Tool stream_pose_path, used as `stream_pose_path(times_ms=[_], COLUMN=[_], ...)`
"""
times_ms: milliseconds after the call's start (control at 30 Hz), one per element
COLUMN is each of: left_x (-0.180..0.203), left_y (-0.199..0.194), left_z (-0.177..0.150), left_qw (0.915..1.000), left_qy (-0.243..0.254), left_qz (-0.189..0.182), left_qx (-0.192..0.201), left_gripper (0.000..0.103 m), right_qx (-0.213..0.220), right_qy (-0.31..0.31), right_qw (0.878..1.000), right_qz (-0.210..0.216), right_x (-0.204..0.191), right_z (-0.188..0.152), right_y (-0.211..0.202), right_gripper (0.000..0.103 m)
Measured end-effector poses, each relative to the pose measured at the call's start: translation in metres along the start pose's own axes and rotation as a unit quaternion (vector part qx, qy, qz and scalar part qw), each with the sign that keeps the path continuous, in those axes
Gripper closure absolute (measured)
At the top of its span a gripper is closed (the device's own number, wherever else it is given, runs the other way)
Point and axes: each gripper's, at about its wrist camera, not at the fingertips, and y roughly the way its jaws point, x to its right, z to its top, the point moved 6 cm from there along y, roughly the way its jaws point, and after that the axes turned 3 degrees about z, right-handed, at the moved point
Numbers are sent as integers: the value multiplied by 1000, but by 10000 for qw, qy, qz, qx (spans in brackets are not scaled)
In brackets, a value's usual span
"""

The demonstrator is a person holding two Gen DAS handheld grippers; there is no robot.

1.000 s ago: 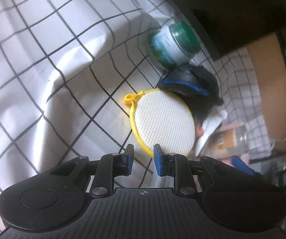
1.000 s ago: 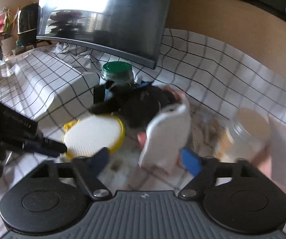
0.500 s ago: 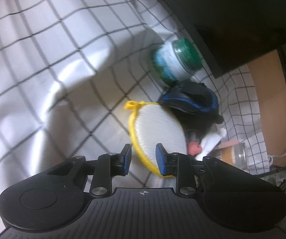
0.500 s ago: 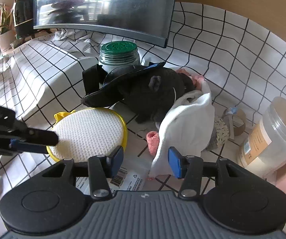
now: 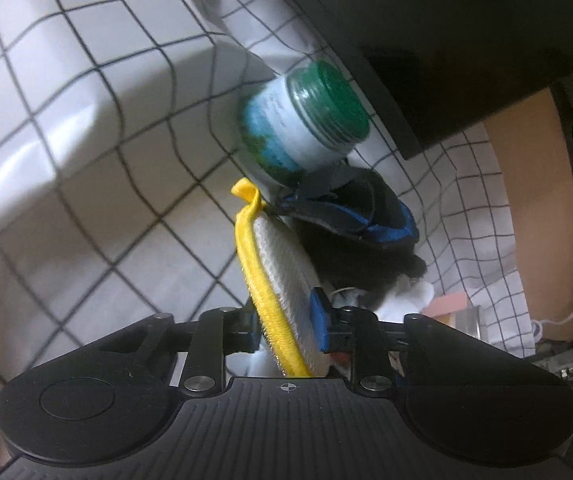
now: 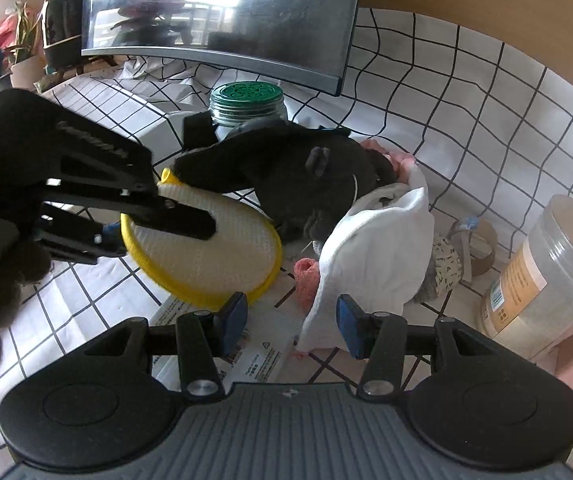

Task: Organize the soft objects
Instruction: 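Reach the left gripper to the yellow-rimmed round sponge and grasp its rim, then lift the sponge with the left gripper while the right gripper grasps the wrapped packet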

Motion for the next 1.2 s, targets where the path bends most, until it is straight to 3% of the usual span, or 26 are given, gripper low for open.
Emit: stream_pose_path(times_ms=[267,400,533,733,900,1033,1200], left_x=[10,17,17,7,-1,-3,-11], left_y=[-8,-27,-57,-111,-137,-146,-150], left_z=[-11,-18,-27,-31,-36,-43,-48], left_qw=[9996,9979,9960,9894,9814,9765,9780], left_qy=[214,576,762,1059,1370,1529,1506], left_qz=[-195,-207,-172,243,717,926,900], left_qx=[43,203,432,964,1135,1201,1125], left_gripper=[84,85,85,85,85,85,85], right_qx=[-70,64,128,-184,-416,-473,-613], right_qy=[-95,55,239,483,590,763,671], right_qw=[9999,9998,9991,9987,9972,9958,9958], right_qz=[4,-171,-324,45,216,173,-143], right_x=[2,10,19,5,-26,-41,-52], right_z=[-5,-11,-25,-42,-39,-29,-19], right_y=[-14,-38,-62,-63,-42,-22,6], right_gripper=[51,22,14,12,12,12,11])
